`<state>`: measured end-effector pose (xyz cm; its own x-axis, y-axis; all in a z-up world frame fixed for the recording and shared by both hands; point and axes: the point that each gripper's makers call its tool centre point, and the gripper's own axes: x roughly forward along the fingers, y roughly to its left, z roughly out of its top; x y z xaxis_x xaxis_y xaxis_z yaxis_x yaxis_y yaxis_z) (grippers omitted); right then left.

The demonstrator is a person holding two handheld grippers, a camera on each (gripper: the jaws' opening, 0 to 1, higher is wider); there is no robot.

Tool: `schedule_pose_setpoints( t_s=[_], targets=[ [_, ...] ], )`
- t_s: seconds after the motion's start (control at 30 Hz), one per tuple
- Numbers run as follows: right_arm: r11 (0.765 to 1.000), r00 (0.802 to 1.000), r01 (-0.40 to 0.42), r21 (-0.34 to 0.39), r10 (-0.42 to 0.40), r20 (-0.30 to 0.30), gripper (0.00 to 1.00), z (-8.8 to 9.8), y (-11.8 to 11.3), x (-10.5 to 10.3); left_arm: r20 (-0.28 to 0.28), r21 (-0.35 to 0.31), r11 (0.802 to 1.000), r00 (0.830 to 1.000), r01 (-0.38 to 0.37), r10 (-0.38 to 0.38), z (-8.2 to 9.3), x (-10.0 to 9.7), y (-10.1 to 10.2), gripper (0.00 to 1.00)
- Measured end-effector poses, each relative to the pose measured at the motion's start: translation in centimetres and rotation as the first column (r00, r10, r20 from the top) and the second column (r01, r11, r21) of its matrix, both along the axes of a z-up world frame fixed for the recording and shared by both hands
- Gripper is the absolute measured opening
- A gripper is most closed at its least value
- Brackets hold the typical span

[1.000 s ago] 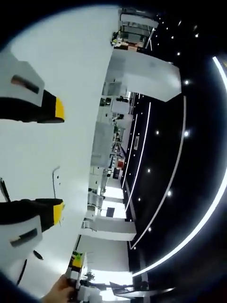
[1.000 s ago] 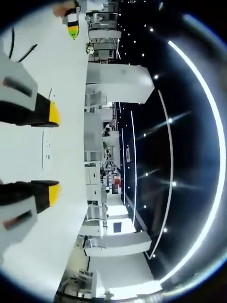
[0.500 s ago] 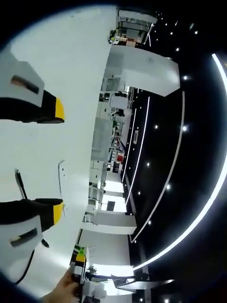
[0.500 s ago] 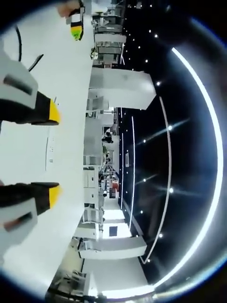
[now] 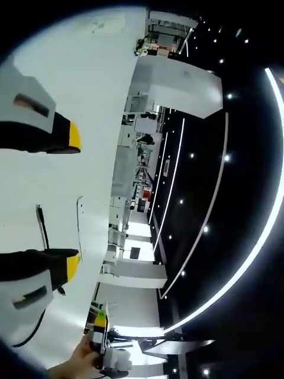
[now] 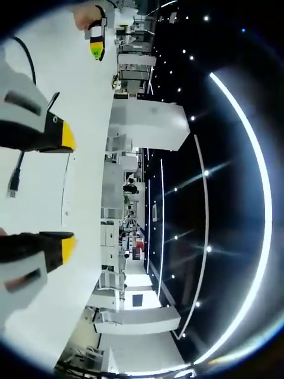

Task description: Find the charging cable on the desk, coil it up and secure with Velcro.

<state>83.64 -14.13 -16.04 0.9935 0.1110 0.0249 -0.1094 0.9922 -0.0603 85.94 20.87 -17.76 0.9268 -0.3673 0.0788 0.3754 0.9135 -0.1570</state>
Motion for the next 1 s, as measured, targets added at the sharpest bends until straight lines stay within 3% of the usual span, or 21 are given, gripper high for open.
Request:
schedule_pose_setpoints(
  t_s=[0.13,0.33,0.53,0.7,1.0],
  targets=[
    [1.0,1.0,-0.004,-0.001,0.004,0.028,0.57,0.4,0.2,-1.7,0.005,0.008,1.0,1.0,0.006,-0.006,0.0,-1.6,0.0,0.66],
    [0.996,0.997,-0.077,0.044,0.075,0.036,0.6,0.1,1.6,-3.9,0.029,0.027,0.998,0.998,0.061,-0.062,0.0,-4.2,-0.9,0.66],
    [0.995,0.996,-0.074,0.068,0.071,0.052,0.6,0.1,0.9,-6.0,0.076,0.006,0.999,0.996,0.045,-0.046,0.8,-7.2,-0.4,0.66],
    [0.994,0.994,-0.084,0.074,0.079,0.073,0.6,0.0,0.8,-7.8,0.106,0.062,0.996,0.992,0.067,-0.073,0.8,-9.4,-0.8,0.66],
    [0.992,0.992,-0.101,0.07,0.095,0.087,0.6,-0.8,0.8,-10.1,0.14,0.053,0.997,0.988,0.054,-0.061,0.5,-12.2,-0.4,0.66]
  ],
)
